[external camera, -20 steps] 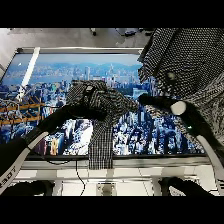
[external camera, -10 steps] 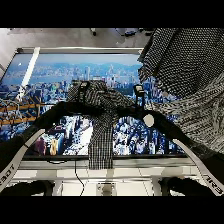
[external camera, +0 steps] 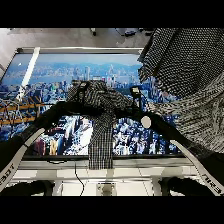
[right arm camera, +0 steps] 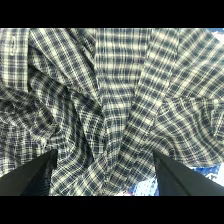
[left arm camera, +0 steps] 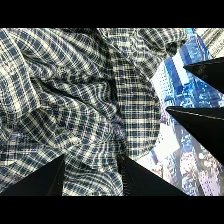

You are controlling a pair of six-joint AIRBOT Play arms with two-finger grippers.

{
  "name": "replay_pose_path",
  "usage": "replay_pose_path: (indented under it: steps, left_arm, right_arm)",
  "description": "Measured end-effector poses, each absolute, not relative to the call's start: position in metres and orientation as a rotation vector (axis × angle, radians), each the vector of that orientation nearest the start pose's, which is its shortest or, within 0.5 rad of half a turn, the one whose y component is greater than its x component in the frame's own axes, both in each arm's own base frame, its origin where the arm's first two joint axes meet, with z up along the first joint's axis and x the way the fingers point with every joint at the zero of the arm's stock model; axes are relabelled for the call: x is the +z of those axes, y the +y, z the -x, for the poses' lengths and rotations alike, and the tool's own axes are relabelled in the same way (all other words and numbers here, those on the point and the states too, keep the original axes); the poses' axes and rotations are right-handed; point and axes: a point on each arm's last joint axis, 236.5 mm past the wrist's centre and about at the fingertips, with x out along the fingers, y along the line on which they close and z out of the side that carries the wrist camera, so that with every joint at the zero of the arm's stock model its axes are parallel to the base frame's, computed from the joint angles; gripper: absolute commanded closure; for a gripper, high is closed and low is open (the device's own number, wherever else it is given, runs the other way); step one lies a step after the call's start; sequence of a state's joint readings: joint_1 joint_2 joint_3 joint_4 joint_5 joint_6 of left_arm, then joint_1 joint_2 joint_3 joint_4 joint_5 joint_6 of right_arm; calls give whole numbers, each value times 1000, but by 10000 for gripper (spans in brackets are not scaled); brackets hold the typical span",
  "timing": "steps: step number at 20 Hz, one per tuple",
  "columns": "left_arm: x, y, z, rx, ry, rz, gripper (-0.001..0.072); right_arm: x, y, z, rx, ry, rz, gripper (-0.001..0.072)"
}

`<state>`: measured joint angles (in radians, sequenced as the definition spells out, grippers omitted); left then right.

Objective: Fold the clothes and pants, and hang the long-sleeved shirts on hangers.

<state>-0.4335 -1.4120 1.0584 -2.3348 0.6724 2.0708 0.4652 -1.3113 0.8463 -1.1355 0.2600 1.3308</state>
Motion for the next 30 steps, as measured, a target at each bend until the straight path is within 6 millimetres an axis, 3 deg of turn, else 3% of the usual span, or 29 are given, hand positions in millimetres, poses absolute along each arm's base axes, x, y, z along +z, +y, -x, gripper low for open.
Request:
replay_pose_path:
  steps: [11,17,18,19,20,21,23,25,27,28,30]
  left_arm:
    - [-2,-290,-383,-757,964,127,289]
    - [-2,-290,-383,-758,964,126,289]
    - [-2,-290,-383,-757,964,127,289]
    - [-2,-290,-382,-758,965,126,289]
    - [-2,-290,-382,-760,968,126,289]
    - [-3,-290,-380,-763,974,126,289]
    - [-4,-290,-376,-772,989,125,289]
    - [0,-287,-375,-777,992,123,288]
    - [12,-281,-375,-788,967,109,289]
    - [21,-277,-377,-794,941,95,289]
    - [47,-267,-381,-800,869,69,289]
  right_arm:
    - [-19,237,-405,479,790,-84,17]
    - [-47,245,-405,489,884,-78,31]
    - [-51,249,-408,493,896,-75,182]
    - [-55,253,-414,496,906,-73,408]
    - [-59,256,-417,499,919,-71,589]
    - [-62,258,-422,499,925,-75,671]
    - [-61,261,-428,500,935,-83,673]
    - [-48,260,-431,525,936,-50,673]
    - [-15,254,-429,587,900,54,674]
    - [7,250,-429,615,857,110,674]
    - [74,240,-429,649,712,201,677]
